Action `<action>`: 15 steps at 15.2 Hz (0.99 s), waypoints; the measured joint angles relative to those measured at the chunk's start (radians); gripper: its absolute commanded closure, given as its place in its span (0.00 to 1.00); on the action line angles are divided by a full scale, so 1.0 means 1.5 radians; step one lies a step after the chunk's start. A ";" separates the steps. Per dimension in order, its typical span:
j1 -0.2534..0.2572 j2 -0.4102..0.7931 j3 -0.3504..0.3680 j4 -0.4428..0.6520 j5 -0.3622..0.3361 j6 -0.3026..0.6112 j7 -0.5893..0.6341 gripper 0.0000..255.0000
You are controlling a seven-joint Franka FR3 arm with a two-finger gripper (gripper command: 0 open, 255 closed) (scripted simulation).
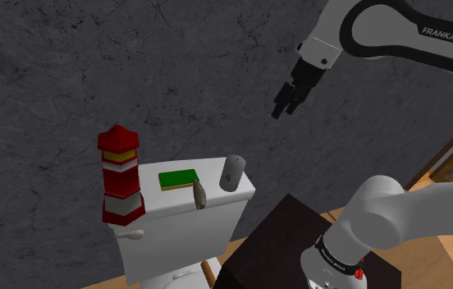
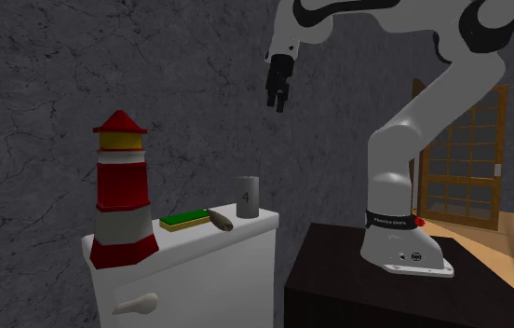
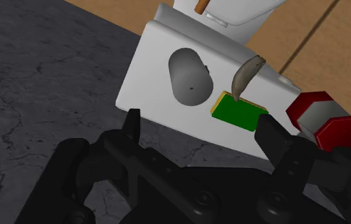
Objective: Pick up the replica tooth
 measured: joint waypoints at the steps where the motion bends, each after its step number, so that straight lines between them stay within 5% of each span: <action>1: 0.000 0.000 0.000 0.000 0.000 0.000 0.000 0.00; 15: -0.013 0.143 0.193 -0.115 0.043 0.245 0.263 0.00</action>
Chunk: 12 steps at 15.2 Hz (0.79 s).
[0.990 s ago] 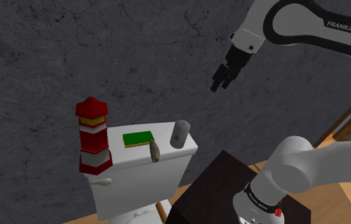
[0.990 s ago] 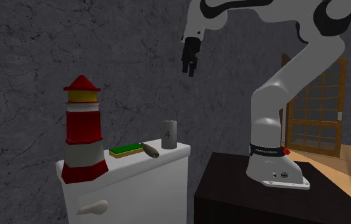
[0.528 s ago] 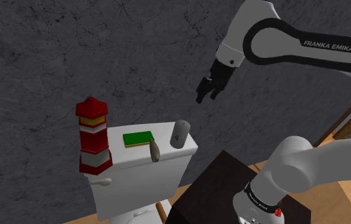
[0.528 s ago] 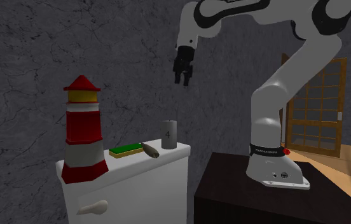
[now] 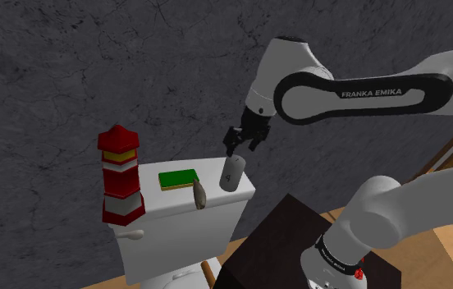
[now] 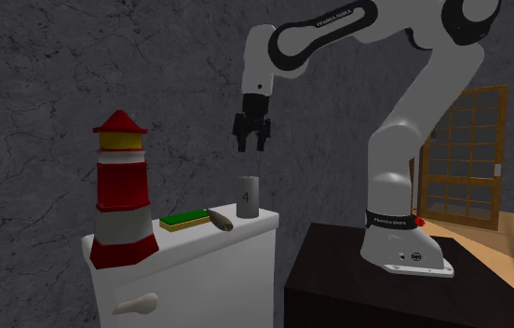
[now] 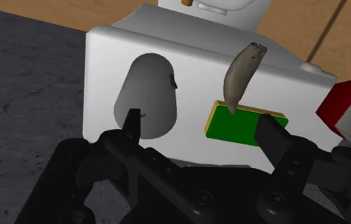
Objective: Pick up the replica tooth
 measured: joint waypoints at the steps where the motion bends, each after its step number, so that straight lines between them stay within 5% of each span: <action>1: -0.005 0.024 0.015 0.003 -0.002 0.019 0.022 0.00; 6: -0.029 0.135 0.098 0.008 -0.027 0.112 0.148 0.00; 12: -0.076 0.303 0.182 0.054 -0.135 0.197 0.333 0.00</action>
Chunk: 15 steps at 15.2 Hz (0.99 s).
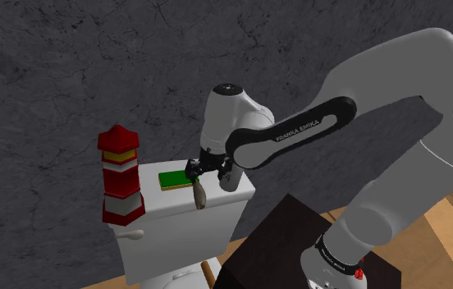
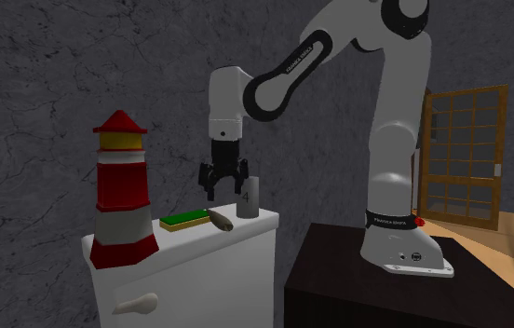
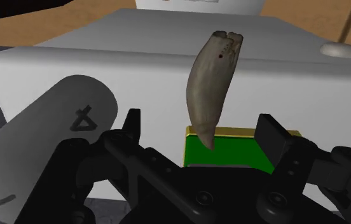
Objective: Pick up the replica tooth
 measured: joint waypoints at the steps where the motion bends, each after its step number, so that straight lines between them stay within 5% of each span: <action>1: -0.005 0.031 0.009 0.010 -0.027 0.011 0.035 0.00; 9: -0.010 0.125 0.012 0.014 -0.126 0.074 0.128 0.00; 10: -0.010 0.128 0.011 0.012 -0.129 0.078 0.130 1.00; 15: -0.011 0.129 0.011 0.009 -0.132 0.082 0.132 1.00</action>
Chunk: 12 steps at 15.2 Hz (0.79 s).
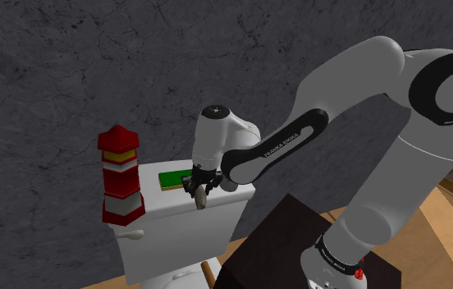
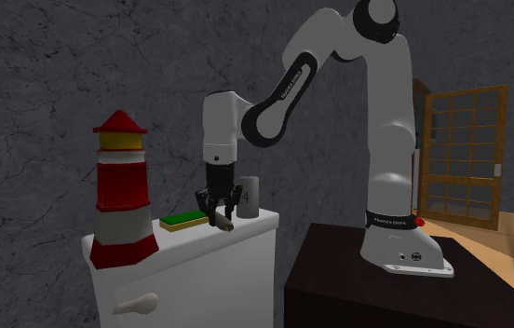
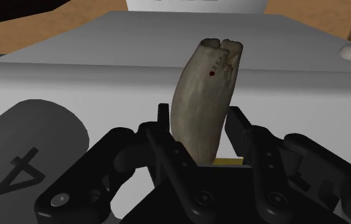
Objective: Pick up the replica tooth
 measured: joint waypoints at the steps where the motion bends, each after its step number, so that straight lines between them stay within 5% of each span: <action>1: 0.000 0.000 0.000 0.000 0.000 0.000 0.000 1.00; 12: -0.001 -0.052 0.005 0.012 0.061 -0.049 -0.049 1.00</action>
